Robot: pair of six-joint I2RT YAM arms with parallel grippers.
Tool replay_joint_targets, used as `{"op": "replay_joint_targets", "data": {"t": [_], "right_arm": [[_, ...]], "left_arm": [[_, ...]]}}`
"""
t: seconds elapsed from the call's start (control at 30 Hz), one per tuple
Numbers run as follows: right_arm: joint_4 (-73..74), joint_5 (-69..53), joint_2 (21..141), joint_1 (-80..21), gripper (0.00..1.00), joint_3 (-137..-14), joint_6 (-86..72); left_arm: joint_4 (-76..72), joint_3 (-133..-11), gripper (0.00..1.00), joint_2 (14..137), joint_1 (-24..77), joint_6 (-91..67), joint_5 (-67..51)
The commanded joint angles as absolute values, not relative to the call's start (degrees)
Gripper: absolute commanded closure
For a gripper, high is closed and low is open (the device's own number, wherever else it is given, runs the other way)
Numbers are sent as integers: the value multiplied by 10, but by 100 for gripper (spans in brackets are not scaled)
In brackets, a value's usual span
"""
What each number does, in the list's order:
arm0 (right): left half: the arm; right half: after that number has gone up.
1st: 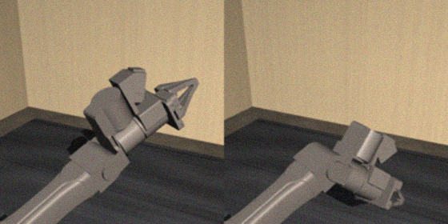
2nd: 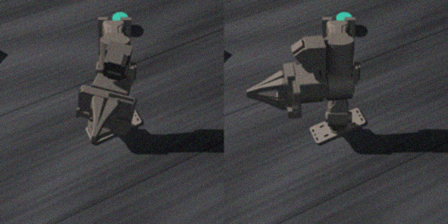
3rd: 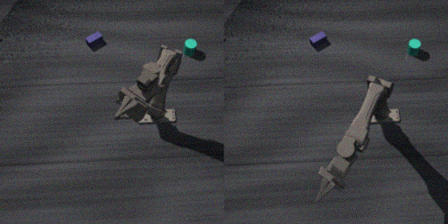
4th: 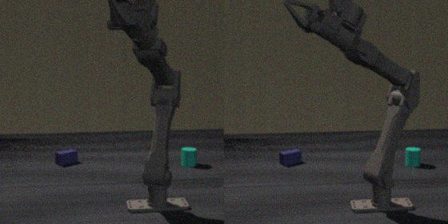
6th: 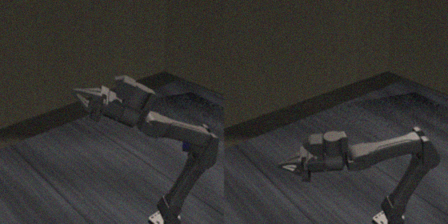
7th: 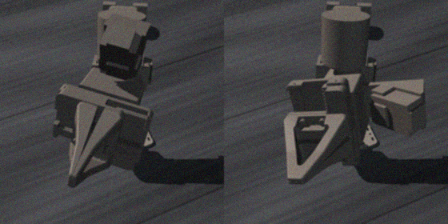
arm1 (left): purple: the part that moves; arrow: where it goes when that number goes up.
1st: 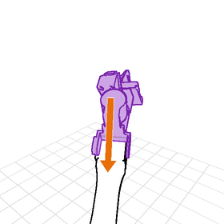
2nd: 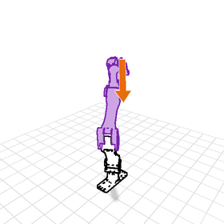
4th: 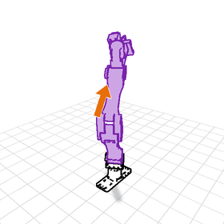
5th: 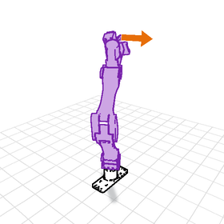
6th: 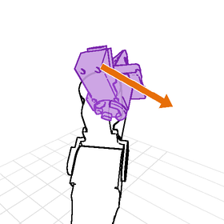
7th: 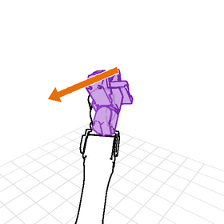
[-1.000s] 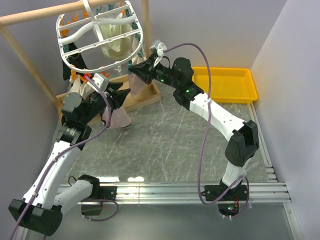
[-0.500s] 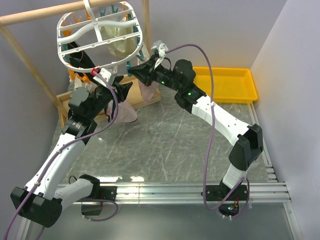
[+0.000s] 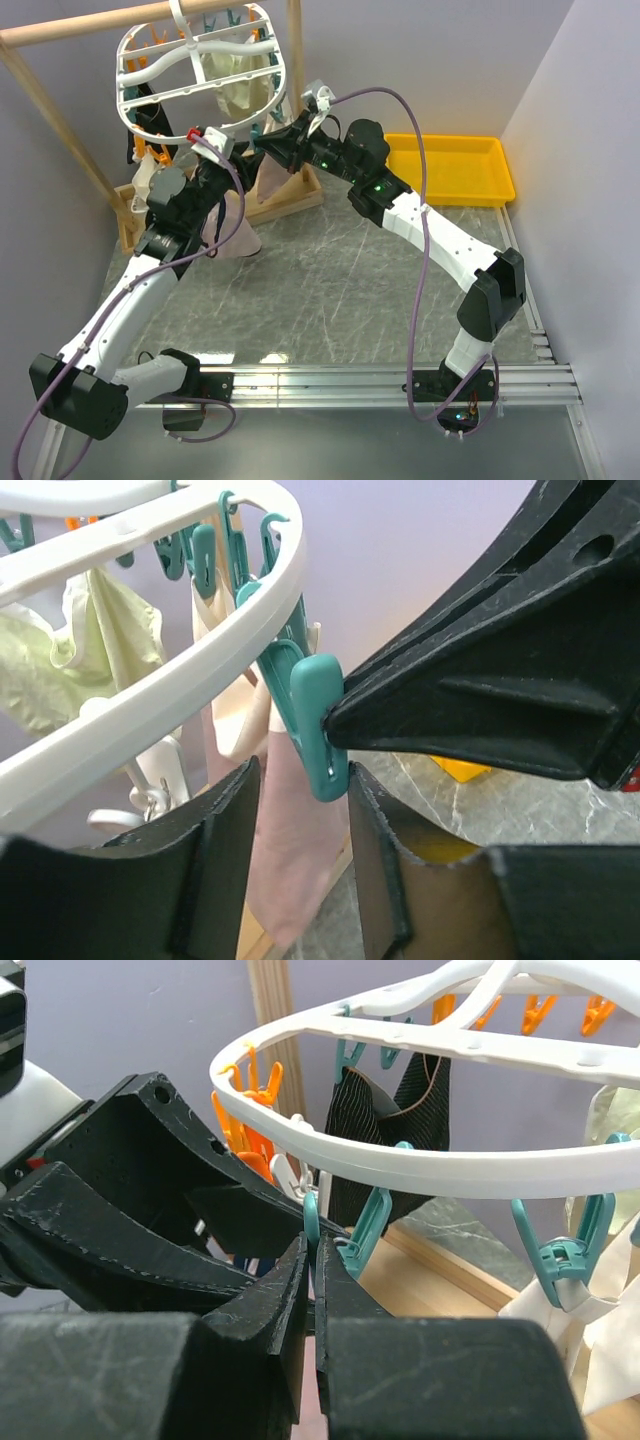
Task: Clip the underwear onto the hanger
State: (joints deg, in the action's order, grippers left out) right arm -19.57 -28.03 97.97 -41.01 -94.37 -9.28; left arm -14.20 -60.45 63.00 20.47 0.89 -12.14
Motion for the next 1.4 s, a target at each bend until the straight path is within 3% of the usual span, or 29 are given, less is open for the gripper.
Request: {"op": "replay_joint_targets", "data": {"t": [0.0,0.27,0.47,0.5,0.53,0.63,0.87,0.9,1.0,1.37], "right_arm": [[-179,-297,982,-418,100,-973,-111],[-180,-293,995,-419,100,-998,-118],[-166,-287,1004,-417,99,-1010,-128],[-163,-280,1001,-416,96,-1012,-130],[-161,-277,1000,-413,85,-1012,-133],[-159,-265,988,-390,70,-1007,-161],[-102,-277,967,-352,53,-1020,-208],[-98,-295,970,-350,42,-1025,-214],[-91,-345,988,-349,29,-1045,-248],[-134,-374,1021,-354,26,-1085,-308]], "left_arm": [[-198,-636,55,642,207,16,-105],[-226,-654,62,678,207,12,-113],[-234,-656,93,684,207,19,-120],[-236,-652,98,684,207,19,-121],[-234,-651,99,683,207,19,-125],[-231,-646,100,682,207,20,-128],[-243,-635,100,681,207,20,-148],[-243,-633,100,682,207,20,-149],[-251,-626,99,681,207,27,-165],[-294,-603,99,688,207,53,-207]]}}
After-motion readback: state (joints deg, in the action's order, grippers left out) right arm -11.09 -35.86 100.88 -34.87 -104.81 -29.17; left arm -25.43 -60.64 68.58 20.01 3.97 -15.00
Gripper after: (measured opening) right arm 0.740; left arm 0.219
